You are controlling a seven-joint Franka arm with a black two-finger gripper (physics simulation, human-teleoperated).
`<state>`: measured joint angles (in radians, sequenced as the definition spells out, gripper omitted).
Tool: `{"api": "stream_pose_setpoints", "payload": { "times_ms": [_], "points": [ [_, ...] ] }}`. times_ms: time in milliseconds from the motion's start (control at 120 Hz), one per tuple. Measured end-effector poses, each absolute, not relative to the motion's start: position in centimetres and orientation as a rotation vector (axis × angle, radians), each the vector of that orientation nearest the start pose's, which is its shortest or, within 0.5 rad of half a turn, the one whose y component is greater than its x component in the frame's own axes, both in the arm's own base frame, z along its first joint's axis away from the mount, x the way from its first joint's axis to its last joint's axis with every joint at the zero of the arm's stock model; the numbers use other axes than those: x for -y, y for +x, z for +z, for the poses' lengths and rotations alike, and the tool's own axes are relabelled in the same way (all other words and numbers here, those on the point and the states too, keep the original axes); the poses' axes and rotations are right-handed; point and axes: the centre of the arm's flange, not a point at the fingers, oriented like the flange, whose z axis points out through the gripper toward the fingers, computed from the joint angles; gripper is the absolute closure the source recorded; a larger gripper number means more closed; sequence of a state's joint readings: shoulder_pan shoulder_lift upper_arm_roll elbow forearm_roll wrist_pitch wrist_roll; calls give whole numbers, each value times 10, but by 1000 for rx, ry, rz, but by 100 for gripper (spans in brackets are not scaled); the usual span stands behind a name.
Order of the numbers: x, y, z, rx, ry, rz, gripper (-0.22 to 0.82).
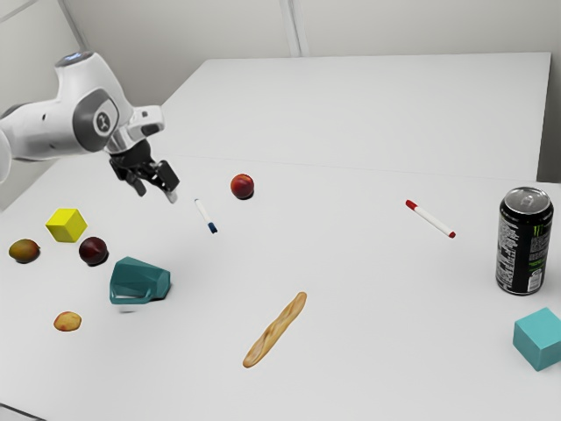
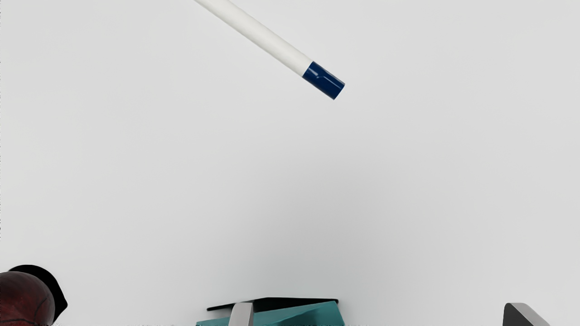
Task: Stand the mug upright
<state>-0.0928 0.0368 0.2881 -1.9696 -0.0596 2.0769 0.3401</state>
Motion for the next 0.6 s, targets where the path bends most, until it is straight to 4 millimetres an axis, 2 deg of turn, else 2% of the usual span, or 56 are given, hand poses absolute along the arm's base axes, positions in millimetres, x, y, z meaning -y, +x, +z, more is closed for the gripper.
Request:
{"api": "stream_pose_setpoints", "payload": {
  "times_ms": [117,217,267,333,433,483,600],
  "points": [
    [-121,557,459,-149,-3162,-134,0],
    [-145,555,458,-92,-3190,-139,0],
    [-164,552,450,-41,-3224,-128,0],
    [-200,548,436,53,-3271,-100,0],
    [-245,539,408,169,-3345,-23,0],
    [-256,538,397,193,-3389,7,0],
    [-266,535,381,188,-3481,64,0]
  ]
}}
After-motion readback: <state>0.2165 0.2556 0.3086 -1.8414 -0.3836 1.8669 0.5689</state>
